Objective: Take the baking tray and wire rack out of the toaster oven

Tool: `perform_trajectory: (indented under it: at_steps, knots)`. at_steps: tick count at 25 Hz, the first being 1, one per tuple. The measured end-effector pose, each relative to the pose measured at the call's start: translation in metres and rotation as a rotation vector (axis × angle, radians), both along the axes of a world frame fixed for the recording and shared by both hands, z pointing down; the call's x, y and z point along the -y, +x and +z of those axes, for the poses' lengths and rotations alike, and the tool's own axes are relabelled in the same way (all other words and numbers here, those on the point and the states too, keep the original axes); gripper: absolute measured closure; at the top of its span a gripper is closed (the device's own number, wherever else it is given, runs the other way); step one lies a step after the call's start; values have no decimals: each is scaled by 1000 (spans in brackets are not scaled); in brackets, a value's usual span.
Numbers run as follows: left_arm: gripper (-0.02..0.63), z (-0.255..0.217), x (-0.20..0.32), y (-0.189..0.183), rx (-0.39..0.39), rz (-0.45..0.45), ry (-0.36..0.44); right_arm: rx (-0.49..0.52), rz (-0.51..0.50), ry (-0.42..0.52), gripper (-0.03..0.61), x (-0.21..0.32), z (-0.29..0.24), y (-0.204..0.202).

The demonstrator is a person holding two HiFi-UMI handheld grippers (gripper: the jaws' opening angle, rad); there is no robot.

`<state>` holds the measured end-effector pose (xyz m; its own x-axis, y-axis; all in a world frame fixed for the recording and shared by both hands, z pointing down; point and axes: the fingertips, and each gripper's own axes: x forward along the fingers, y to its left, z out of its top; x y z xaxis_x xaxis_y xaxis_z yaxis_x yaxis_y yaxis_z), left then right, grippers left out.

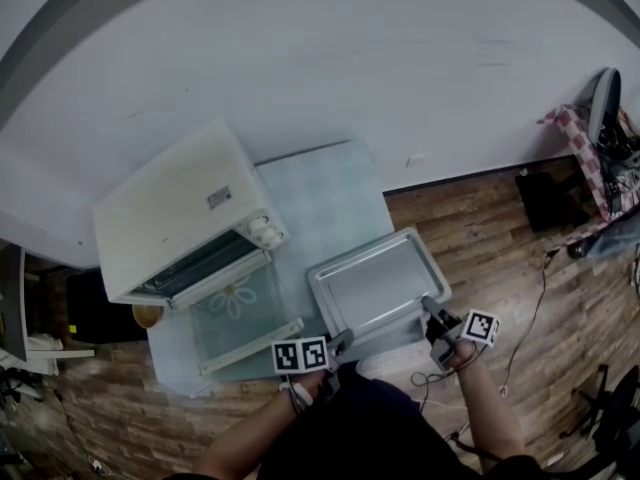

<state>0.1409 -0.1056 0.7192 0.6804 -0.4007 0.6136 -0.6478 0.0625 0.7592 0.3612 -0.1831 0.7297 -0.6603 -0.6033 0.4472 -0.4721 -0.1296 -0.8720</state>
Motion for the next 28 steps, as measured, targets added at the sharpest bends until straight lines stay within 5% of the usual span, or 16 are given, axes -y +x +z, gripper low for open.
perform_trajectory:
  at_steps: [8, 13, 15, 17, 22, 28]
  knots:
    - [369, 1, -21, 7, -38, 22, -85, 12, 33, -44, 474, -1, 4, -10]
    - [347, -8, -32, -2, -66, 14, -107, -38, 33, -62, 471, -4, 11, -14]
    - [347, -9, -35, -5, -63, 22, -109, -85, 11, -59, 454, -4, 13, -18]
    - [347, -11, -37, -7, -56, 41, -103, -139, -14, -55, 315, -3, 15, -23]
    - [354, -31, -35, -6, -88, 90, -42, -318, 27, -56, 222, 2, 10, -10]
    - [357, -68, -9, -26, -122, 92, 102, -588, 134, 137, 225, 21, -48, 14]
